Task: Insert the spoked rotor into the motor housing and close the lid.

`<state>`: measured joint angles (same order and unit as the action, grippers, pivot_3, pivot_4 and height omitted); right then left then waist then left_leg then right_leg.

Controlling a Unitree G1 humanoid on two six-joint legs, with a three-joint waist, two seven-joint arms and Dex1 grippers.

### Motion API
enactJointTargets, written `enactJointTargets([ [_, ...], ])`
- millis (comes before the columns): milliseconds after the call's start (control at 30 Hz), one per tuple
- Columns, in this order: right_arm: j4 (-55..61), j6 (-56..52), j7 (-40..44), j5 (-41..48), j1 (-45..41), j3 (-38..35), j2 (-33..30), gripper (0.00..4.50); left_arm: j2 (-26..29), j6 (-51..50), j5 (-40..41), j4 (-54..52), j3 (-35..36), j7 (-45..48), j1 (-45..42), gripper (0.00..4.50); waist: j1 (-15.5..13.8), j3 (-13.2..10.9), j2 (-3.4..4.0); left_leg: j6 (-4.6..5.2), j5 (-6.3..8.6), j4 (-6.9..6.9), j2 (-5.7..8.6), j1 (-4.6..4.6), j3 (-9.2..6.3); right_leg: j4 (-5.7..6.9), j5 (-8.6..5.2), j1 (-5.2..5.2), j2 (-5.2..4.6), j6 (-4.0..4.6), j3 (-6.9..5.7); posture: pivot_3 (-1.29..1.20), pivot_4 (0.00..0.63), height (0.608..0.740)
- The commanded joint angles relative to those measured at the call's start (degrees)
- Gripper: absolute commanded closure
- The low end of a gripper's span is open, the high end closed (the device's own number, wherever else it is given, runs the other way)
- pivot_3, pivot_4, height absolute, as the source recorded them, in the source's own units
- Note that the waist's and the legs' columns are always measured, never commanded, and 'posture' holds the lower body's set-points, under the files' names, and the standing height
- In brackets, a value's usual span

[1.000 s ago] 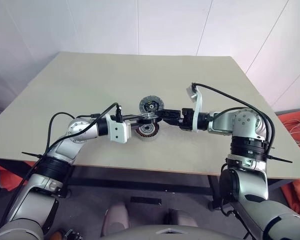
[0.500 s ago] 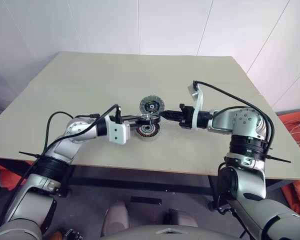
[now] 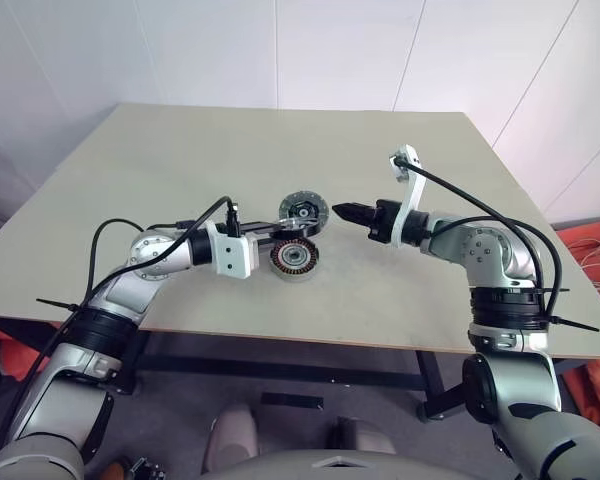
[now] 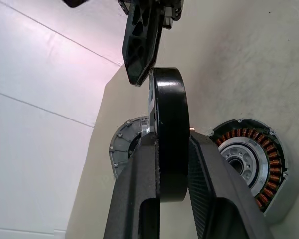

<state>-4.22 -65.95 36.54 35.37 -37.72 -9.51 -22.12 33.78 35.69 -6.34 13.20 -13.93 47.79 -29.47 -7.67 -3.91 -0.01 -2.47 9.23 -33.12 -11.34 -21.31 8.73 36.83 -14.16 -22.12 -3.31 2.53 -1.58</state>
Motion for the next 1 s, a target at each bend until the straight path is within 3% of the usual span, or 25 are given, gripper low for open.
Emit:
enactJointTargets([
  [33,4.9,9.0,5.5,-3.9,1.0,5.7,-5.1,2.15,0.6,1.0,0.9,-0.3,1.3,-0.5,-1.5,4.07,-0.1,0.0,0.0,0.0,0.0,0.0,0.0,0.0,0.0,0.0,0.0,0.0,0.0,0.0,0.0,0.0,0.0,0.74],
  [133,7.0,24.0,10.1,-13.8,3.8,14.7,-11.4,1.09,0.6,1.3,0.9,0.1,1.4,-0.7,-1.7,4.07,-0.4,0.0,0.0,0.01,0.0,0.0,0.0,-0.03,-0.01,-0.02,0.0,0.01,0.0,0.0,-0.01,0.0,0.0,0.74],
  [233,6.9,32.8,12.0,-19.5,4.6,19.0,-13.8,0.04,0.6,1.4,1.1,0.4,1.4,-0.7,-1.8,4.07,-0.4,0.0,0.0,0.02,0.01,-0.02,-0.02,-0.02,-0.01,-0.02,0.0,0.0,0.01,-0.01,-0.01,0.0,0.0,0.74],
  [467,5.0,54.5,8.1,-31.3,4.0,22.2,-12.2,0.0,0.3,1.5,1.8,1.2,1.7,-0.8,-1.9,4.07,0.1,0.0,0.0,0.05,0.03,-0.09,-0.01,-0.05,-0.01,0.0,0.0,0.0,0.0,0.0,0.0,0.0,0.0,0.74],
  [600,6.6,60.9,8.2,-33.8,4.6,22.6,-11.1,0.0,0.1,1.1,2.4,1.5,1.8,-0.7,-1.9,4.07,0.3,0.0,0.0,0.1,0.05,-0.09,-0.01,-0.06,-0.01,0.0,0.0,-0.01,0.01,0.0,0.0,0.0,0.0,0.74],
  [1000,9.0,68.1,8.9,-38.8,6.3,26.1,-7.7,0.0,-1.2,-1.4,6.0,1.9,2.3,0.7,-2.2,4.07,0.5,0.0,-0.01,0.15,0.07,-0.12,-0.01,-0.06,-0.03,0.0,0.0,0.01,0.02,0.0,0.0,0.0,0.0,0.74],
])
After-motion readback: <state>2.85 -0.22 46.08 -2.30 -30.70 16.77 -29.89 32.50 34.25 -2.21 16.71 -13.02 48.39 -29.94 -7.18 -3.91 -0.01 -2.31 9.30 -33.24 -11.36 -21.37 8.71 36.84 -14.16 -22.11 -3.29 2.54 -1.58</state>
